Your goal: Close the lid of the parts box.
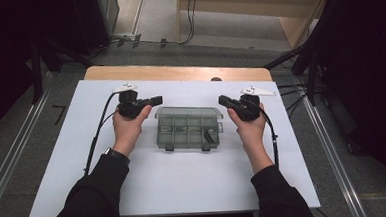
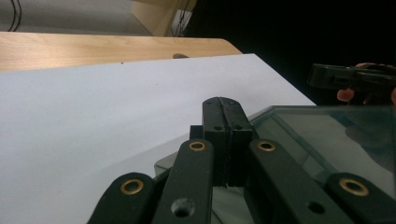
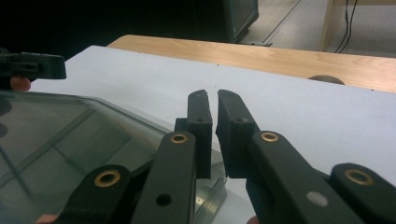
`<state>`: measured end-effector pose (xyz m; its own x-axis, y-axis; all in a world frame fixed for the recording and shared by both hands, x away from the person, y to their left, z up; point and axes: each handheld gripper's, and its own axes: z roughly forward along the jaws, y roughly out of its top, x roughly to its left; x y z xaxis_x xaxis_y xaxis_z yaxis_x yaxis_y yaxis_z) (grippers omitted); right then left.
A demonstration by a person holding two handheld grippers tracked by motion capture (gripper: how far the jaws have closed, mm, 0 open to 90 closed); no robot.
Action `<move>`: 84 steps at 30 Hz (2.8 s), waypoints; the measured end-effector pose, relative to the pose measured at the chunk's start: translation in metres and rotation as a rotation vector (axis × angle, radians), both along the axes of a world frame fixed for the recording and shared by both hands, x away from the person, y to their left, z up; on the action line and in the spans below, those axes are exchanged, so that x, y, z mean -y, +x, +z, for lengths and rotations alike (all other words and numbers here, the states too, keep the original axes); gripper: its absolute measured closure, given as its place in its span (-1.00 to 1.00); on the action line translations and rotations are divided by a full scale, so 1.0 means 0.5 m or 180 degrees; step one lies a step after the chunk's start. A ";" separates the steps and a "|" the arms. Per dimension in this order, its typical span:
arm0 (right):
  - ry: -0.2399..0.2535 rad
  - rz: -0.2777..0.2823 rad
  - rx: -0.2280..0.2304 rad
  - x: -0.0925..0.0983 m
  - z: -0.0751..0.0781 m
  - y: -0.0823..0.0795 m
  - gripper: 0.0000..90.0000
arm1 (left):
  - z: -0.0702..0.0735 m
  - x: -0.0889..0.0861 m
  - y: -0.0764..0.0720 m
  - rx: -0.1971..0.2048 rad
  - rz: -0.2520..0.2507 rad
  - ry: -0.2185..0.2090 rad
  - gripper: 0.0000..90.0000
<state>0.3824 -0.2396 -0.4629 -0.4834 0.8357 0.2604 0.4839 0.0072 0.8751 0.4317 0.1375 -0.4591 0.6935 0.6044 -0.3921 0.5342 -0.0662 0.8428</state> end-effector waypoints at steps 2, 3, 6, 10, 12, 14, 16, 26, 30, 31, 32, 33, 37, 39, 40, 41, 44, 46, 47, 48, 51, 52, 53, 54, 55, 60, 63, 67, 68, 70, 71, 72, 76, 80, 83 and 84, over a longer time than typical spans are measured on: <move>-0.0015 0.0028 0.0030 -0.002 0.001 -0.006 0.88 | 0.001 -0.002 -0.007 0.0013 -0.0019 -0.0007 0.98; -0.0015 0.0037 0.0025 -0.003 0.002 -0.010 0.88 | 0.001 -0.002 -0.011 0.0015 -0.0029 -0.0016 0.98; -0.0019 0.0051 0.0058 -0.002 0.000 -0.019 0.92 | 0.003 -0.005 -0.020 0.0047 -0.0046 -0.0018 0.98; -0.0015 0.0049 0.0063 -0.001 -0.003 -0.032 0.94 | 0.003 -0.008 -0.031 0.0073 -0.0064 -0.0033 0.98; -0.0024 0.0056 0.0078 -0.002 -0.005 -0.038 0.94 | 0.003 -0.010 -0.038 0.0088 -0.0072 -0.0057 0.98; -0.0029 0.0073 0.0079 -0.002 -0.007 -0.045 0.95 | 0.003 -0.011 -0.044 0.0105 -0.0091 -0.0064 0.98; -0.0048 0.0082 0.0108 -0.002 -0.006 -0.052 0.95 | 0.004 -0.011 -0.052 0.0121 -0.0105 -0.0076 0.98; -0.0108 0.0116 0.0197 -0.005 -0.004 -0.088 0.95 | 0.018 -0.012 -0.091 0.0228 -0.0197 -0.0137 0.98; -0.0140 0.0146 0.0207 -0.009 -0.007 -0.102 0.95 | 0.009 -0.014 -0.109 0.0239 -0.0184 -0.0101 0.98; -0.0128 0.0151 0.0199 -0.011 -0.007 -0.105 0.95 | 0.007 -0.013 -0.114 0.0245 -0.0169 -0.0070 0.98; -0.0141 0.0159 0.0210 -0.012 -0.008 -0.108 0.95 | 0.005 -0.014 -0.118 0.0242 -0.0168 -0.0070 0.98; -0.0158 0.0164 0.0214 -0.013 -0.009 -0.111 0.95 | 0.003 -0.015 -0.122 0.0261 -0.0165 -0.0061 0.98; -0.0200 0.0162 0.0232 -0.013 -0.010 -0.122 0.95 | -0.003 -0.020 -0.137 0.0273 -0.0140 -0.0074 0.98; -0.0176 0.0157 0.0229 -0.012 -0.011 -0.127 0.95 | -0.007 -0.020 -0.145 0.0288 -0.0130 -0.0069 0.98; -0.0184 0.0157 0.0237 -0.011 -0.011 -0.130 0.95 | -0.009 -0.021 -0.150 0.0285 -0.0134 -0.0058 0.98; -0.0176 0.0159 0.0232 -0.010 -0.011 -0.133 0.95 | -0.011 -0.020 -0.154 0.0295 -0.0128 -0.0045 0.98; -0.0164 0.0158 0.0249 -0.009 -0.013 -0.141 0.95 | -0.016 -0.021 -0.167 0.0322 -0.0109 -0.0018 0.98; -0.0161 0.0160 0.0251 -0.009 -0.016 -0.147 0.95 | -0.020 -0.023 -0.174 0.0342 -0.0112 0.0003 0.98; -0.0156 0.0150 0.0233 -0.010 -0.018 -0.150 0.95 | -0.022 -0.023 -0.178 0.0337 -0.0114 0.0015 0.98; -0.0163 0.0158 0.0228 -0.011 -0.020 -0.152 0.95 | -0.024 -0.024 -0.182 0.0346 -0.0109 0.0037 0.98; -0.0189 0.0179 0.0218 -0.015 -0.029 -0.160 0.95 | -0.031 -0.029 -0.192 0.0336 -0.0099 0.0053 0.98; -0.0188 0.0169 0.0217 -0.016 -0.032 -0.164 0.95 | -0.033 -0.029 -0.195 0.0340 -0.0089 0.0082 0.98; -0.0176 0.0161 0.0211 -0.017 -0.035 -0.167 0.95 | -0.036 -0.029 -0.198 0.0354 -0.0090 0.0112 0.98; -0.0154 0.0156 0.0195 -0.018 -0.038 -0.170 0.95 | -0.039 -0.029 -0.200 0.0354 -0.0089 0.0125 0.98; -0.0153 0.0146 0.0189 -0.019 -0.040 -0.173 0.95 | -0.042 -0.029 -0.203 0.0354 -0.0073 0.0139 0.98; -0.0143 0.0136 0.0178 -0.023 -0.041 -0.189 0.95 | -0.052 -0.032 -0.213 0.0343 -0.0035 0.0156 0.98; -0.0152 0.0141 0.0191 -0.026 -0.046 -0.197 0.95 | -0.054 -0.031 -0.220 0.0345 -0.0035 0.0136 0.98; -0.0188 0.0152 0.0145 -0.032 -0.056 -0.206 0.95 | -0.057 -0.024 -0.227 0.0370 -0.0045 0.0187 0.98; -0.0197 0.0150 0.0144 -0.034 -0.058 -0.207 0.95 | -0.058 -0.023 -0.227 0.0373 -0.0040 0.0197 0.98; -0.0218 0.0157 0.0144 -0.035 -0.059 -0.210 0.95 | -0.060 -0.022 -0.227 0.0376 -0.0041 0.0225 0.98; -0.0225 0.0159 0.0140 -0.035 -0.060 -0.212 0.95 | -0.061 -0.022 -0.228 0.0372 -0.0036 0.0223 0.98; -0.0223 0.0165 0.0144 -0.034 -0.060 -0.213 0.95 | -0.062 -0.021 -0.228 0.0375 -0.0031 0.0226 0.98; -0.0221 0.0155 0.0121 -0.030 -0.063 -0.216 0.95 | -0.065 -0.021 -0.228 0.0367 -0.0022 0.0239 0.98; -0.0238 0.0175 0.0098 -0.033 -0.067 -0.219 0.95 | -0.067 -0.021 -0.229 0.0365 -0.0025 0.0239 0.98; -0.0252 0.0196 0.0093 -0.037 -0.069 -0.221 0.95 | -0.068 -0.021 -0.230 0.0335 -0.0039 0.0220 0.98; -0.0257 0.0205 0.0088 -0.038 -0.069 -0.222 0.95 | -0.068 -0.020 -0.230 0.0334 -0.0046 0.0229 0.98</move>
